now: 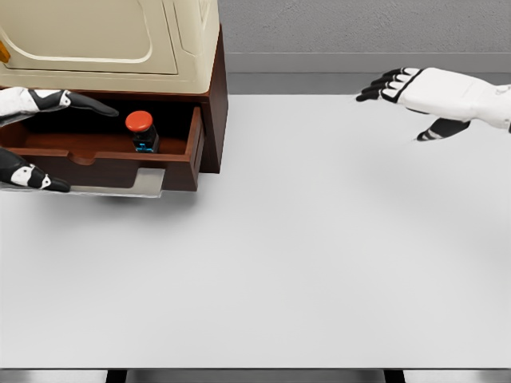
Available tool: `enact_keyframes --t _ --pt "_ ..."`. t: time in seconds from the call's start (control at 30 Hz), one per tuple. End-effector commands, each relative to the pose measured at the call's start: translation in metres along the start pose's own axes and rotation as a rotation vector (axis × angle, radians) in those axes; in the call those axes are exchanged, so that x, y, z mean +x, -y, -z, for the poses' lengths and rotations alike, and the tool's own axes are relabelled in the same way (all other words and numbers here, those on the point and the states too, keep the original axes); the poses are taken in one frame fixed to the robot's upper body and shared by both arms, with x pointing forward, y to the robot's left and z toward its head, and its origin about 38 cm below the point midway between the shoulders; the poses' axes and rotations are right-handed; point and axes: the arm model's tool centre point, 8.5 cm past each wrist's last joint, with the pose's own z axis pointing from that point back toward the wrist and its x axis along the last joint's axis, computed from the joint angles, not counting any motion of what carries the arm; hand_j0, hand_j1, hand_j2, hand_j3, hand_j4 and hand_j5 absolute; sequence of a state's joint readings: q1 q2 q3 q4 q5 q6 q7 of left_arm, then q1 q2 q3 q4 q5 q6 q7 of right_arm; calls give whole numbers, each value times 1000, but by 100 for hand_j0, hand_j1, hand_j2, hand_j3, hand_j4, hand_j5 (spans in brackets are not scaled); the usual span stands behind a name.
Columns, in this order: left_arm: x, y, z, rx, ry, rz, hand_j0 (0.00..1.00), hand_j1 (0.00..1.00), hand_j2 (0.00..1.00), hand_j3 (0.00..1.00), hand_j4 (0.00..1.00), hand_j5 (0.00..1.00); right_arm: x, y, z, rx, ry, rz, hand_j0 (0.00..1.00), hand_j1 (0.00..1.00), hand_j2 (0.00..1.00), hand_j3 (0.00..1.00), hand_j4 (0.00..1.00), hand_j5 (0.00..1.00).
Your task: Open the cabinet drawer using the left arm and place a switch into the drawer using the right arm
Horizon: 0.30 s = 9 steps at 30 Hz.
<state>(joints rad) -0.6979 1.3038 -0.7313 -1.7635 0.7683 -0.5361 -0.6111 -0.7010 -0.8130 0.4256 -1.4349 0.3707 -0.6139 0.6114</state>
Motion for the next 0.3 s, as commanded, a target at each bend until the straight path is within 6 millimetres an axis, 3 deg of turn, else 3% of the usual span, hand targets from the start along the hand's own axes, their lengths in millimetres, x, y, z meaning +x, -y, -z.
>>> enact_keyframes --t 0.0,0.27 --pt "-3 5 13 2 37 -18 90 90 90 90 90 90 -9 0 -8 -2 -27 15 100 100 100 100 100 100" --pt "-4 6 16 1 46 -22 90 90 90 90 90 90 -15 -11 -9 21 -44 41 100 100 100 100 100 100"
